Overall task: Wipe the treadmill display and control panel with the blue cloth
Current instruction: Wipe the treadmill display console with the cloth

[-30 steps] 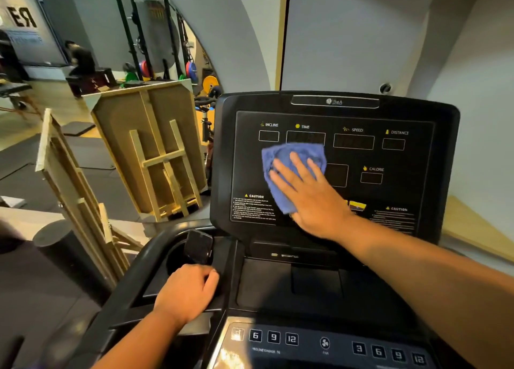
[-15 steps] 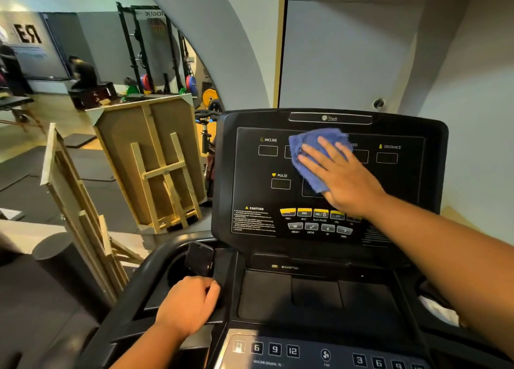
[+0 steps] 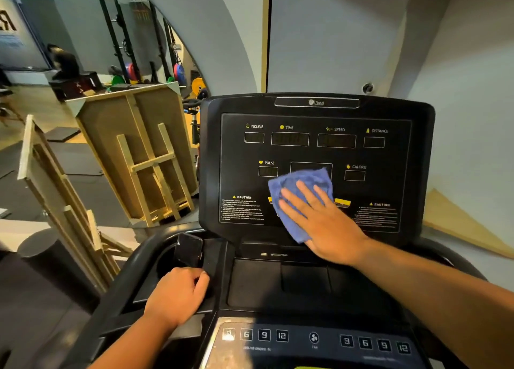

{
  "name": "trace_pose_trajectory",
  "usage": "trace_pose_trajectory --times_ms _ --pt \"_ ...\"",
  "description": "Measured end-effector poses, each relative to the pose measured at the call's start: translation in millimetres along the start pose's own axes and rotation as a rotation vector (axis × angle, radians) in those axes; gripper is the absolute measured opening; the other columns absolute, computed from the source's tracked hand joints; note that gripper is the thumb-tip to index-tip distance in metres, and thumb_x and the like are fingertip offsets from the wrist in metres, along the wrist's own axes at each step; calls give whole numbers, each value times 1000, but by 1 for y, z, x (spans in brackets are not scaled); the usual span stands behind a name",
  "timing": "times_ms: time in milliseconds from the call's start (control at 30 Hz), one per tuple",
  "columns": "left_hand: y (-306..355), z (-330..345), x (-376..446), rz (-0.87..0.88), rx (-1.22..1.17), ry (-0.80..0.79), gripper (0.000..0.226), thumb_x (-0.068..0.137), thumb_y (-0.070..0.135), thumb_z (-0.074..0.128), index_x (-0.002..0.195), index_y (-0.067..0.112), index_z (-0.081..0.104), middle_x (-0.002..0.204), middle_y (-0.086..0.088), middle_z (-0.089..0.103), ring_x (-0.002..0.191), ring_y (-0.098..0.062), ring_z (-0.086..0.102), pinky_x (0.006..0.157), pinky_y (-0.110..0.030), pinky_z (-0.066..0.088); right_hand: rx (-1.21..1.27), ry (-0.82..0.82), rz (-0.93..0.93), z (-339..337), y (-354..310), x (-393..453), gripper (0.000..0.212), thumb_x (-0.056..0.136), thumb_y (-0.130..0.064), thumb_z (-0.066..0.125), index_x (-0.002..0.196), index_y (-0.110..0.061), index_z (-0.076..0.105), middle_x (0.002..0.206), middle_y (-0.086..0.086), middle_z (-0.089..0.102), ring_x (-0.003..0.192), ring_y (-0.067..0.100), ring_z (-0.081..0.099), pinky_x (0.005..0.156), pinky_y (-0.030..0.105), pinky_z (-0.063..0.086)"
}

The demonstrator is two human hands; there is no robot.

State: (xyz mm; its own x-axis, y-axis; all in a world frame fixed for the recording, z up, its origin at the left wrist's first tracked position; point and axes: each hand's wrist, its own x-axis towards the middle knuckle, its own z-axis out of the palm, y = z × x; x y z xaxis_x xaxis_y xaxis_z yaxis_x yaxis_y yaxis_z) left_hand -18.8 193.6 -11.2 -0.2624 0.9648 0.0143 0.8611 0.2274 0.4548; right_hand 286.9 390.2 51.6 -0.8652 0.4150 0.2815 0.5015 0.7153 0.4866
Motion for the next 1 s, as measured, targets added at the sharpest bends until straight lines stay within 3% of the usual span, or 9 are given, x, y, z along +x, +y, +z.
trace_pose_trajectory --times_ms 133,233,333,400,500,600,667,800,1000 --pt "2 -2 -1 -7 2 -3 45 103 36 44 65 18 60 64 1 67 62 -11 63 62 -26 48 -33 -39 -168 1 30 -34 73 97 -35 50 160 -21 17 168 4 12 155 29 2 125 45 1" --pt "4 -4 -2 -14 0 -3 45 103 36 44 66 18 62 65 2 68 63 -10 64 60 -23 46 -60 -36 -127 -8 56 -26 78 93 -35 55 160 -22 18 168 4 12 155 29 4 124 46 4" --pt "6 -5 -2 -12 6 -4 45 104 35 44 65 20 60 65 2 67 63 -10 63 58 -20 41 -67 26 26 -23 82 2 78 89 -34 49 160 -21 19 168 6 12 155 32 5 123 49 8" --pt "6 -3 -2 -16 27 7 44 103 35 43 64 18 57 65 1 65 62 -11 61 56 -18 38 -34 84 223 -35 101 23 78 88 -35 48 159 -19 19 167 10 17 153 35 10 122 52 10" --pt "2 -1 0 -19 23 9 44 102 35 44 66 15 59 64 -1 66 61 -12 62 57 -22 41 90 196 552 -49 124 43 72 101 -35 47 160 -19 11 169 8 9 155 33 2 124 53 10" --pt "0 0 1 -17 32 10 44 102 35 44 65 14 58 62 -1 65 59 -13 61 56 -25 42 117 232 677 -43 113 46 72 103 -41 38 161 -18 3 169 9 1 155 33 -3 124 54 8" --pt "0 1 1 -14 34 14 44 101 36 44 65 14 58 61 -1 65 58 -13 61 55 -24 41 90 188 613 -34 89 36 76 99 -42 35 160 -15 0 168 13 1 154 38 -3 123 57 9" --pt "1 0 1 -15 16 -1 44 101 35 44 63 17 58 62 -1 66 59 -12 62 57 -26 45 -26 40 258 -8 54 -19 82 88 -43 33 160 -11 9 167 17 7 153 43 1 122 60 11" --pt "0 -2 2 -20 37 -8 43 102 36 45 68 16 61 64 0 67 62 -12 64 65 -32 54 -83 -145 -99 5 71 -81 75 93 -37 39 161 -22 11 169 4 7 155 29 -2 124 46 1"
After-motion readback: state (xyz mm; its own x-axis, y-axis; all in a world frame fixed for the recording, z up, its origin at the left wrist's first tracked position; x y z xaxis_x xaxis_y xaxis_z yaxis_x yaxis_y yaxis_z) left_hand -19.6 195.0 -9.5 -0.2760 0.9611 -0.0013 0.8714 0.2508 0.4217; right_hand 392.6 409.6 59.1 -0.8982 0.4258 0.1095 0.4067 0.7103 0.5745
